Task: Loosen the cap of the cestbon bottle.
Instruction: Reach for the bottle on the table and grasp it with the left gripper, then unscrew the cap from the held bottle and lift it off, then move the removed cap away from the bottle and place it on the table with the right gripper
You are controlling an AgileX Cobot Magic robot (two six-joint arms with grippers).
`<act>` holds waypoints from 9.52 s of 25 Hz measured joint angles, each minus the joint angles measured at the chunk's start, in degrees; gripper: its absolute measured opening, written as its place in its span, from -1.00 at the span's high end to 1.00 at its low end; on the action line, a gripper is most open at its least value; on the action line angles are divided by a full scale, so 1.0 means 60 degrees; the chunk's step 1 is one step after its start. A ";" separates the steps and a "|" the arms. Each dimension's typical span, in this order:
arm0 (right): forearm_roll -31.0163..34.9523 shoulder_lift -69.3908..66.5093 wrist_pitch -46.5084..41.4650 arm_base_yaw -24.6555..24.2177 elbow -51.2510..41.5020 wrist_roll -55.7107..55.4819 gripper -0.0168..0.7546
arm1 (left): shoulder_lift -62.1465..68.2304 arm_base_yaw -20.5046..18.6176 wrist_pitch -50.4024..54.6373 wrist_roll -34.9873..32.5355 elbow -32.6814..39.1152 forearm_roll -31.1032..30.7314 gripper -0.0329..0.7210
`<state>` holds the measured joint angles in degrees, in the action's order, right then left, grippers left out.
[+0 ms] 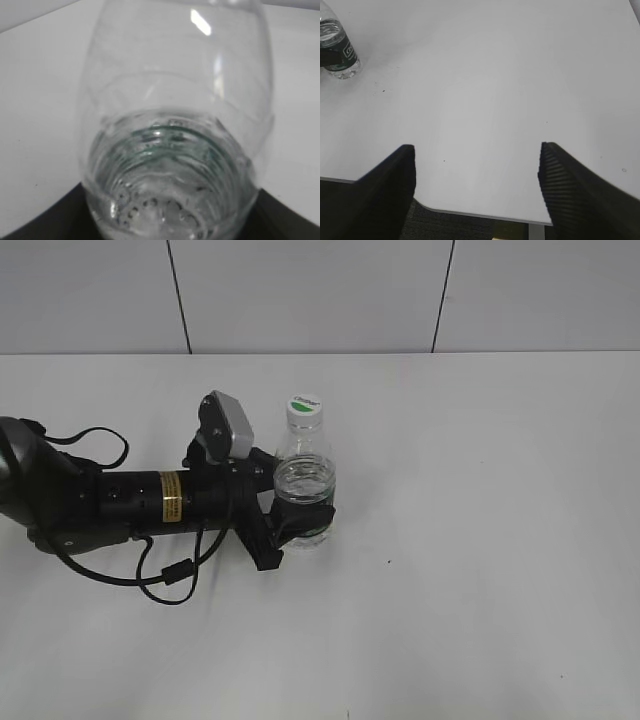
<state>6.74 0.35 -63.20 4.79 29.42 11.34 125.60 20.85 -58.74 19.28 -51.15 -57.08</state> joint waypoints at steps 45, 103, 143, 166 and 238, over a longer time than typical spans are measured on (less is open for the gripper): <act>0.0013 -1.3203 -0.1001 0.0000 0.7156 0.0048 -0.07 | 0.0001 0.0000 0.0019 0.0000 -0.0035 -0.0057 -0.19; 0.0709 -1.9306 -0.1119 0.5722 1.2966 -0.0752 -0.05 | 0.0001 0.0000 0.0028 0.0000 -0.0086 -0.0596 -0.18; 0.0376 -1.9455 -0.1123 0.5740 1.2695 0.1666 0.19 | -0.0018 -0.0010 0.0064 0.0065 -0.0121 -0.0999 -0.19; 0.0053 -1.9439 -0.1204 0.5753 1.3070 1.2484 0.19 | -0.0018 -0.0010 0.0103 0.0126 -0.0129 -0.0951 -0.19; 0.0484 -1.8141 0.3672 0.1317 0.6217 0.0136 0.19 | 0.0067 0.0054 -0.0545 0.0068 -0.0066 -0.1055 -0.18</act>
<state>9.65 -108.49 -41.17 12.70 66.73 12.16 126.00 21.17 -62.00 19.68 -51.55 -63.41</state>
